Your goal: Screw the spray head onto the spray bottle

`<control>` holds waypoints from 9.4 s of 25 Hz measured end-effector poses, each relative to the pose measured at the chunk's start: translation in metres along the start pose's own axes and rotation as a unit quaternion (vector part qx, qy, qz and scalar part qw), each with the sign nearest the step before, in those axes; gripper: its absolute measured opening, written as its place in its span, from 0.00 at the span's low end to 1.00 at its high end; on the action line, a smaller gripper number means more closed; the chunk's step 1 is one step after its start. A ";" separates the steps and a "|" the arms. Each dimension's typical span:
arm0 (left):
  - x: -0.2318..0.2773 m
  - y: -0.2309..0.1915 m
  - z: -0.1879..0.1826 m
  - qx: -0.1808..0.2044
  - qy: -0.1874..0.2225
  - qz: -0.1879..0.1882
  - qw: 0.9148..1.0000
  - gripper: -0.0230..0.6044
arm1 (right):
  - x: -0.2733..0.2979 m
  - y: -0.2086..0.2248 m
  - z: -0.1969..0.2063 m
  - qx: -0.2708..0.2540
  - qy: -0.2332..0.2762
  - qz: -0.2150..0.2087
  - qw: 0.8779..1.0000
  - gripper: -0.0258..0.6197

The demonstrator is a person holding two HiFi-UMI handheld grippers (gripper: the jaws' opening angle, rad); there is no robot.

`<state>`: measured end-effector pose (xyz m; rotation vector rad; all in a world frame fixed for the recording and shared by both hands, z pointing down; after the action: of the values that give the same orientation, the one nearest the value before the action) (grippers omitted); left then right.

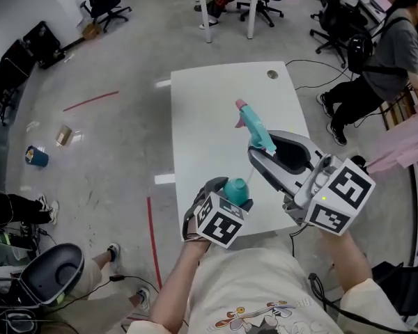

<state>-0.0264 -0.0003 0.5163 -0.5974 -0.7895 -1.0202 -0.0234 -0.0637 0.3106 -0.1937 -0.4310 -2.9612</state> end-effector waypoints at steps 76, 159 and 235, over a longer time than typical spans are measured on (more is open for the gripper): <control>-0.131 0.016 -0.114 0.105 0.149 -0.041 0.982 0.59 | -0.026 -0.045 -0.015 -0.099 -0.025 -0.257 0.961 0.24; -0.143 0.035 -0.137 0.173 0.170 -0.059 0.968 0.68 | -0.054 -0.039 -0.023 -0.039 -0.095 -0.120 0.987 0.42; -0.063 -0.044 -0.138 0.031 0.234 -0.152 0.960 0.68 | -0.016 0.020 -0.016 -0.035 -0.085 -0.062 0.994 0.41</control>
<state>-0.0449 -0.0905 0.3874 -0.1644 -0.4958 -1.3505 -0.0058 -0.0857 0.2984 -0.4452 -0.3711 -3.0977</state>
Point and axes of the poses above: the fingertips, and each gripper's own axes: x forward along the fingers, y to its right, z out of its underside, the point moved 2 cm from there along -x, backward along the fingers, and after that the axes turned 2 degrees about x, right-handed, at the moved point
